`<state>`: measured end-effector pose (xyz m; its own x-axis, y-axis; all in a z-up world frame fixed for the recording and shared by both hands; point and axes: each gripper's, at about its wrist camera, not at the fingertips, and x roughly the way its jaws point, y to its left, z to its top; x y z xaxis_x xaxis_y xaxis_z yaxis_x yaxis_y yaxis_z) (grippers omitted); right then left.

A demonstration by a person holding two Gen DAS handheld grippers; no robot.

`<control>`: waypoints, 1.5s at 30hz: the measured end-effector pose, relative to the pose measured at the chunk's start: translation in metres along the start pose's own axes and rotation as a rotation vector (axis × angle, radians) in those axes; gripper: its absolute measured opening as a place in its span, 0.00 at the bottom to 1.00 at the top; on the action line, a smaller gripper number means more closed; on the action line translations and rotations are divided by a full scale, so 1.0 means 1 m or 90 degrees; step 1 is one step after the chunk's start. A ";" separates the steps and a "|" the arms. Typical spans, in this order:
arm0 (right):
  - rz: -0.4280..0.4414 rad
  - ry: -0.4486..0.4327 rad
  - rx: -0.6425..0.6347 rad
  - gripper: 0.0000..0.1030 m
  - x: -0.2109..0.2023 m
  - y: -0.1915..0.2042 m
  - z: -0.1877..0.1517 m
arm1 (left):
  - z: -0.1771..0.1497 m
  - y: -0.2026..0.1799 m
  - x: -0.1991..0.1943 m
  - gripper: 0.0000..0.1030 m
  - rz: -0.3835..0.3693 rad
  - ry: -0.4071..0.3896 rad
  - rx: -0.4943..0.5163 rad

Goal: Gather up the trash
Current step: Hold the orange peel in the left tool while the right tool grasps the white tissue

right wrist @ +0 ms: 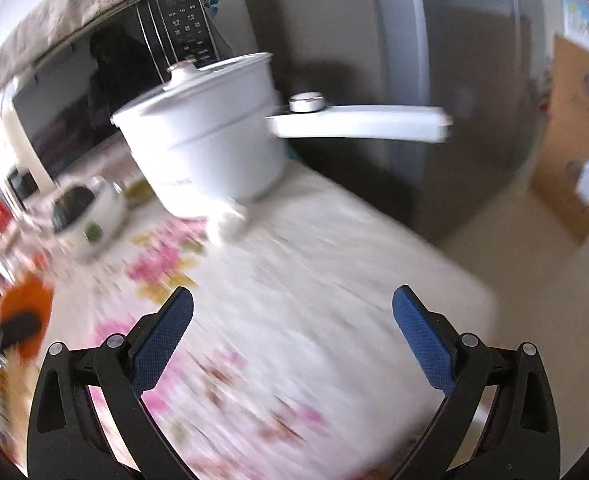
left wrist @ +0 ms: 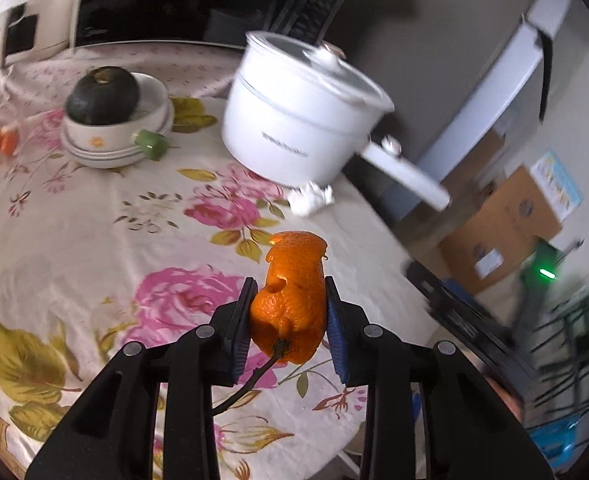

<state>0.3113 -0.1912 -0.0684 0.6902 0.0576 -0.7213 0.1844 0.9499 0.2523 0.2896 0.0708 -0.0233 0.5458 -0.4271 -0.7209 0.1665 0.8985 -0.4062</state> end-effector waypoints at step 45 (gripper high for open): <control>-0.015 0.063 -0.026 0.28 0.135 0.058 0.027 | -0.001 0.045 -0.023 0.33 0.003 0.013 -0.054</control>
<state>0.4336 -0.1363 -0.1336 0.6137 0.0636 -0.7870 0.1696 0.9629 0.2101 0.2838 0.1208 -0.0251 0.5294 -0.4262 -0.7335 0.0934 0.8887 -0.4489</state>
